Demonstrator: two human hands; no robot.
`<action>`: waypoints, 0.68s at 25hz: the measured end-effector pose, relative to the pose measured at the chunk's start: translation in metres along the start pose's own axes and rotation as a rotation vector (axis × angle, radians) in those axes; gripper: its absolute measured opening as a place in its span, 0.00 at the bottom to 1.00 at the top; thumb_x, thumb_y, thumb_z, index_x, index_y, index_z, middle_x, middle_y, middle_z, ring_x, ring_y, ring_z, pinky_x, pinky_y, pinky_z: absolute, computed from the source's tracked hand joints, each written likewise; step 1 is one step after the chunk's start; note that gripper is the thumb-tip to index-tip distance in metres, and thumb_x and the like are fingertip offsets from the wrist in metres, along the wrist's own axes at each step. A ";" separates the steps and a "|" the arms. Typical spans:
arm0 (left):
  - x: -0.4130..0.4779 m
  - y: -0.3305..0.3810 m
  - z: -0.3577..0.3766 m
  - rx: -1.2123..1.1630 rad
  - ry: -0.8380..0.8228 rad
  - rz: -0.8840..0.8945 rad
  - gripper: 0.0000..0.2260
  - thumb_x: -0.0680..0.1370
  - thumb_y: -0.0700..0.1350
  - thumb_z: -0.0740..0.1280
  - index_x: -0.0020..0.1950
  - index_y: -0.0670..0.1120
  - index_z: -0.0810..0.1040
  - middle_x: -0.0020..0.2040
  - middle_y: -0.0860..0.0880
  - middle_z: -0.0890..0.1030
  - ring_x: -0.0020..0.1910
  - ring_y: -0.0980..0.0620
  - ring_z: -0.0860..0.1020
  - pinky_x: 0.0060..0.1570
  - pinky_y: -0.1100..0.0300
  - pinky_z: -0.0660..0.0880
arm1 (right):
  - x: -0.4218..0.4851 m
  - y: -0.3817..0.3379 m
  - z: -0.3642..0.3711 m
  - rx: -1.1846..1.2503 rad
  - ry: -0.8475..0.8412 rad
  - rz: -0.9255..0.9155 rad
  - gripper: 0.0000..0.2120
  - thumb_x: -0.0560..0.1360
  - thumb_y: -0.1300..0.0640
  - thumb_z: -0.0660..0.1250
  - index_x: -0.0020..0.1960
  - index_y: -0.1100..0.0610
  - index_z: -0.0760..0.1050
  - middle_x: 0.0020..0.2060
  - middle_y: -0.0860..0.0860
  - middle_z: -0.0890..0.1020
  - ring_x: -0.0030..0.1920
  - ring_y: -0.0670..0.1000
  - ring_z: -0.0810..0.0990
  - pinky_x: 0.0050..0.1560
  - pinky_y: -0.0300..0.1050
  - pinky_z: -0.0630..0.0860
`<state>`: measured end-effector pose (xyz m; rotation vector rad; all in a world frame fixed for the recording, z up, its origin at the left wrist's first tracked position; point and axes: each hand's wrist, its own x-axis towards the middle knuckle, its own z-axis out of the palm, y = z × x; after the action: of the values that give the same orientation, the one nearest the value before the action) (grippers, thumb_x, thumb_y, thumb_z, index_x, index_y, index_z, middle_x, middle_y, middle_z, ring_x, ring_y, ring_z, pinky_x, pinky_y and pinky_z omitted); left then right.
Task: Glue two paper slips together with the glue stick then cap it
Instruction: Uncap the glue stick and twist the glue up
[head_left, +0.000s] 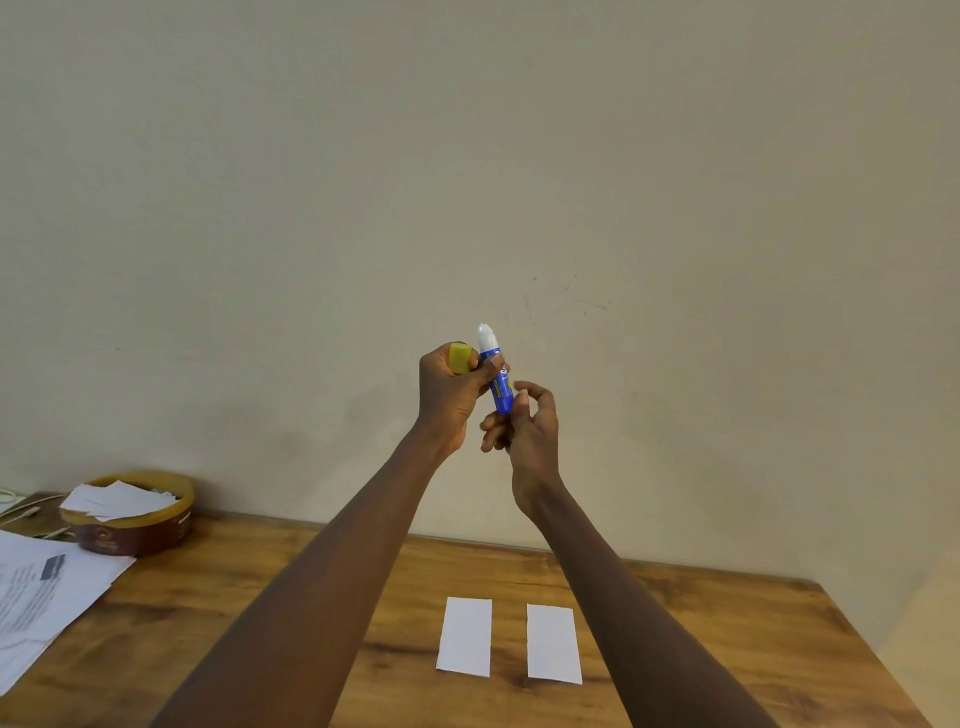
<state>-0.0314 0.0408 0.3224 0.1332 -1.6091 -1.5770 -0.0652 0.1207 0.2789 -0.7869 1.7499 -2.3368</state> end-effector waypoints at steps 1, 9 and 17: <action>0.000 0.000 0.000 -0.004 0.004 0.004 0.16 0.72 0.32 0.66 0.29 0.44 0.64 0.41 0.37 0.74 0.34 0.53 0.83 0.38 0.64 0.79 | 0.000 0.001 -0.002 0.032 -0.027 0.023 0.10 0.80 0.57 0.49 0.59 0.55 0.62 0.30 0.53 0.78 0.21 0.43 0.74 0.28 0.36 0.70; 0.002 -0.005 -0.002 -0.031 -0.005 -0.019 0.17 0.71 0.31 0.66 0.29 0.44 0.63 0.41 0.36 0.73 0.30 0.57 0.82 0.39 0.61 0.80 | 0.004 0.005 -0.001 -0.117 0.041 -0.043 0.08 0.76 0.63 0.59 0.50 0.67 0.72 0.36 0.55 0.78 0.24 0.41 0.76 0.26 0.27 0.69; 0.001 -0.016 -0.001 -0.024 -0.025 -0.033 0.16 0.71 0.32 0.66 0.29 0.44 0.63 0.36 0.41 0.73 0.32 0.56 0.82 0.38 0.62 0.80 | 0.005 0.010 -0.008 -0.165 0.014 -0.049 0.05 0.74 0.61 0.63 0.48 0.63 0.73 0.40 0.58 0.79 0.26 0.44 0.76 0.25 0.28 0.69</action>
<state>-0.0395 0.0363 0.3088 0.1290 -1.6141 -1.6286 -0.0754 0.1223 0.2698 -0.8480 1.9713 -2.2547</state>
